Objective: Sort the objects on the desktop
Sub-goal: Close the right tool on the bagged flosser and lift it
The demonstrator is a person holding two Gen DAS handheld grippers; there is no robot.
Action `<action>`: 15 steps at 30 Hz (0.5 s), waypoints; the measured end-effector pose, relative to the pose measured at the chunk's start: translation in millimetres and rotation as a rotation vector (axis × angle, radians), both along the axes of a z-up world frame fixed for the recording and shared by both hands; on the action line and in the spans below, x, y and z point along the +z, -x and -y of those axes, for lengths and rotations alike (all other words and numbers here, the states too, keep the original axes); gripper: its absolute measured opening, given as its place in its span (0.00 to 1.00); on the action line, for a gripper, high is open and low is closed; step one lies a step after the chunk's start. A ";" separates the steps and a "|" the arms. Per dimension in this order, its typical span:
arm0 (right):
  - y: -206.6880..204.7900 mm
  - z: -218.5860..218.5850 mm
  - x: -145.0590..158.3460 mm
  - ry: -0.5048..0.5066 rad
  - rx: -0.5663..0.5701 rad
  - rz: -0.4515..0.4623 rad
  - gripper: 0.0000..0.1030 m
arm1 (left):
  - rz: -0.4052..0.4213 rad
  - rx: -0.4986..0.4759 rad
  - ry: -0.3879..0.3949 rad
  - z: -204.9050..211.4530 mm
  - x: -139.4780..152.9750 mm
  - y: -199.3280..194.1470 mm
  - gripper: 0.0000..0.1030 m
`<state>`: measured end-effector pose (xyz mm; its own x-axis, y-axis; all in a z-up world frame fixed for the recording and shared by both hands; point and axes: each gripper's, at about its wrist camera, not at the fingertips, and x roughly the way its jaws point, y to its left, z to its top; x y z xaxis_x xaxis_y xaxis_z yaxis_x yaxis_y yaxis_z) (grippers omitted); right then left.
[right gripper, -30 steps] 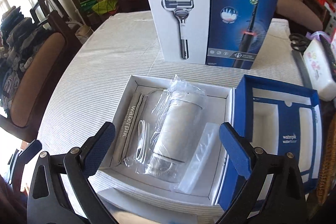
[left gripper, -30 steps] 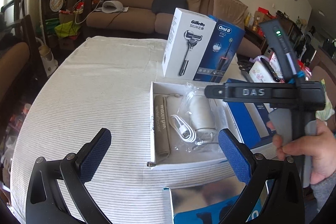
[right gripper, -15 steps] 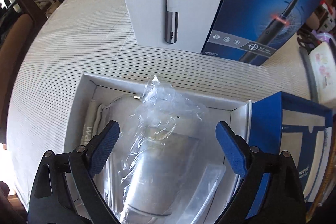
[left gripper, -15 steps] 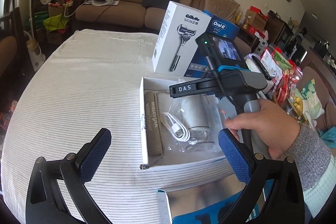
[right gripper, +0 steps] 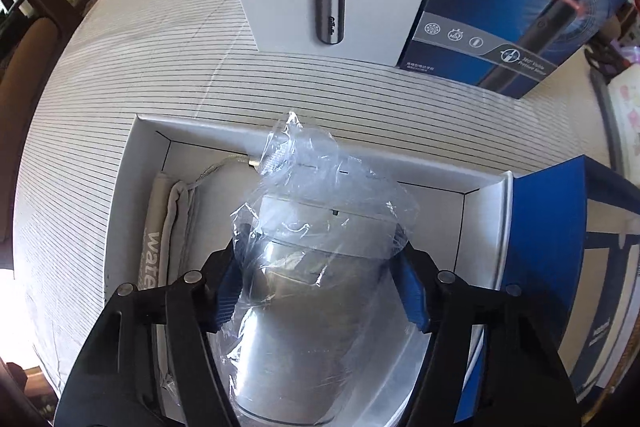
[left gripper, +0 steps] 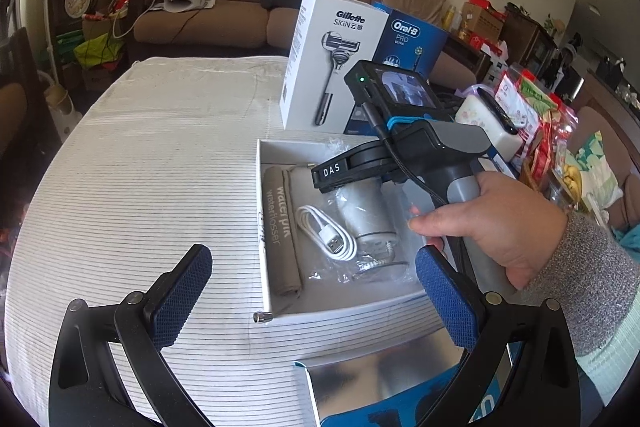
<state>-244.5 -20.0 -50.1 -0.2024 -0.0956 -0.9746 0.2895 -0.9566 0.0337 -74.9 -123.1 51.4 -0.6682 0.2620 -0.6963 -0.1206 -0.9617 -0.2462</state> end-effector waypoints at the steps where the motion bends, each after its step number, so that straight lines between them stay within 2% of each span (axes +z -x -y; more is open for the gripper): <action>1: -2.9 -1.5 4.2 0.022 -0.002 -0.017 0.60 | 0.001 0.000 -0.003 0.7 -0.3 0.6 1.00; 9: -50.1 -6.2 60.8 0.181 0.092 -0.193 0.57 | -0.001 -0.013 0.002 -2.1 -4.9 0.7 1.00; 15: -86.5 -31.1 109.2 0.405 0.120 -0.268 0.57 | -0.036 -0.043 0.045 -14.3 -10.1 -1.0 1.00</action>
